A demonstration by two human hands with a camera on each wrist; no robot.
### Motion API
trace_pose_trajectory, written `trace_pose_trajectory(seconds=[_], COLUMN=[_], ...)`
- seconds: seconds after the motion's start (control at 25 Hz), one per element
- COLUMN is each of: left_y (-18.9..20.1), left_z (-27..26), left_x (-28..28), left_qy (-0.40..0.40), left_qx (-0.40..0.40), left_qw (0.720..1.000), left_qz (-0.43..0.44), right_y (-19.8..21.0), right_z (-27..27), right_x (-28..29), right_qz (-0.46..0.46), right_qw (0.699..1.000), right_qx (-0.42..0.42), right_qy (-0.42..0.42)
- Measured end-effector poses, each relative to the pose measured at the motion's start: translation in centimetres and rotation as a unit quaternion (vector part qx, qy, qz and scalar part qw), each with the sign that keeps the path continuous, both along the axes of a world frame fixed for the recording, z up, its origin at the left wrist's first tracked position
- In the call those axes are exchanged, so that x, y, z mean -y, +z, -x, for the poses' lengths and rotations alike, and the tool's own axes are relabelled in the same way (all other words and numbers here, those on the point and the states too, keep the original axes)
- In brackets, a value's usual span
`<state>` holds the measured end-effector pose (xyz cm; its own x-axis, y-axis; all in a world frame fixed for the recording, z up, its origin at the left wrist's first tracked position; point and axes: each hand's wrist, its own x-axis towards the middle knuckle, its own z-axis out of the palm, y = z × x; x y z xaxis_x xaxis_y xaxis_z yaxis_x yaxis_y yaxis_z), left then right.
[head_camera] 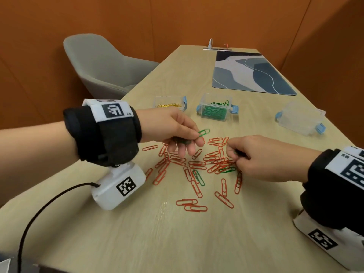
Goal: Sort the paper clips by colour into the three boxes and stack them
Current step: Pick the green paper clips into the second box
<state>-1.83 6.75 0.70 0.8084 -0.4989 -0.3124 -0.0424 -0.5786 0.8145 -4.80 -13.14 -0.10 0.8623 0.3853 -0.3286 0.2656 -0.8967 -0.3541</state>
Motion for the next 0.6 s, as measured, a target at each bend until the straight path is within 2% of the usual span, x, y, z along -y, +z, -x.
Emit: trace_pose_trajectory(seconds=[0.08, 0.24, 0.36, 0.44, 0.52, 0.6], left_y=[-0.1, -1.0, -1.0, -0.8, -0.8, -0.9], left_z=[0.1, 0.2, 0.4, 0.7, 1.3, 1.7], left_x=[-0.3, -0.5, -0.2, 0.4, 1.1, 2.0], left_qy=[0.031, 0.086, 0.094, 0.076, -0.005, -0.109], left_qx=[-0.060, -0.167, -0.208, -0.201, -0.063, 0.087], left_qw=[0.995, 0.966, 0.953, 0.966, 0.997, 0.974], left_qz=[0.079, 0.178, 0.199, 0.142, -0.033, -0.181], right_y=[0.0, 0.0, -0.1, 0.0, 0.0, -0.1], right_z=[0.0, -0.1, -0.4, -0.4, -0.5, -0.7], right_x=[0.0, -0.1, 0.0, 0.1, 0.3, 0.4], right_qz=[0.014, 0.035, 0.026, 0.000, -0.010, 0.004], right_qw=[1.000, 0.999, 0.998, 0.996, 0.996, 0.996], right_qx=[-0.001, 0.014, 0.037, 0.075, 0.088, 0.084], right_qy=[0.016, 0.039, 0.046, 0.038, 0.024, 0.023])
